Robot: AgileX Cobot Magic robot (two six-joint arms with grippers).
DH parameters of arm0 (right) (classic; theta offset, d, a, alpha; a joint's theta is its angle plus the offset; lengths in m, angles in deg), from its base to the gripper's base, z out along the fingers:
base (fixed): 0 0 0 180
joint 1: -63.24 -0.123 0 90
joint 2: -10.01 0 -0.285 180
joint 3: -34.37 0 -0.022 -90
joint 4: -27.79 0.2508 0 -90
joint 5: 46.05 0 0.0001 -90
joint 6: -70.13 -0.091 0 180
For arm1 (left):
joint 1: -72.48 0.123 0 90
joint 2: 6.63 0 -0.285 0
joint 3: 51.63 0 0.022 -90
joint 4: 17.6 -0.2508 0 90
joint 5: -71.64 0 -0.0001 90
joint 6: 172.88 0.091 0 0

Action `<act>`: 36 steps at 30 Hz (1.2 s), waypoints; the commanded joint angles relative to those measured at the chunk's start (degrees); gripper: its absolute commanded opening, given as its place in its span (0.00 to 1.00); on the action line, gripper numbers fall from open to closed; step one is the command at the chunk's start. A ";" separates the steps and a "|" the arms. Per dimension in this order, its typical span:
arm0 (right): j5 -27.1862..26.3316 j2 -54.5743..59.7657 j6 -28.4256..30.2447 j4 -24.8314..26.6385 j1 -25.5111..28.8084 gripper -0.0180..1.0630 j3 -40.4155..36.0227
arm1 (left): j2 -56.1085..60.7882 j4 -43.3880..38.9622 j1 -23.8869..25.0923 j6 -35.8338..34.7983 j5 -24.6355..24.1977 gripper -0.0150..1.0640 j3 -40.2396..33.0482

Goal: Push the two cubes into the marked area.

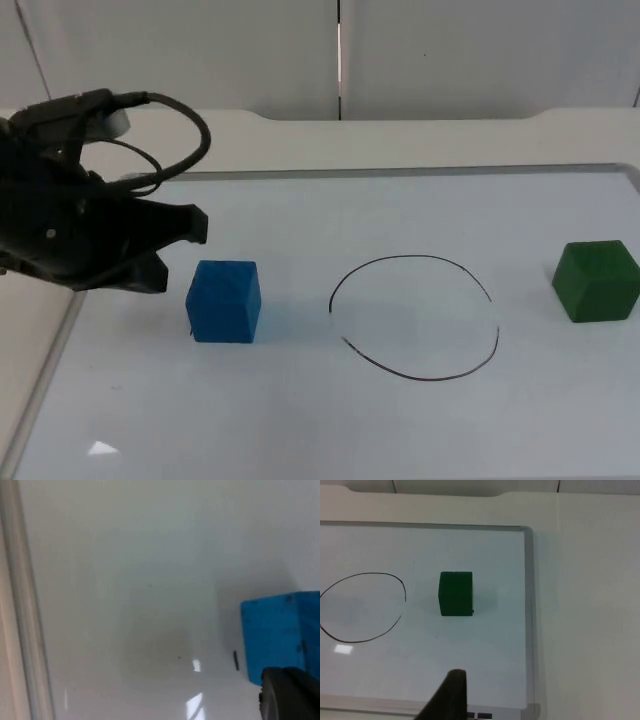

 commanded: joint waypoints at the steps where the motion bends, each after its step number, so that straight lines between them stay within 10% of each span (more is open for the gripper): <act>1: -0.45 -0.18 -0.36 -0.07 0.38 0.99 0.06 | -2.97 0.63 0.43 1.46 0.42 0.01 0.87; 36: -0.45 -0.18 -0.36 -0.07 0.38 0.99 0.06 | -10.31 3.84 -5.64 2.01 3.60 0.01 4.66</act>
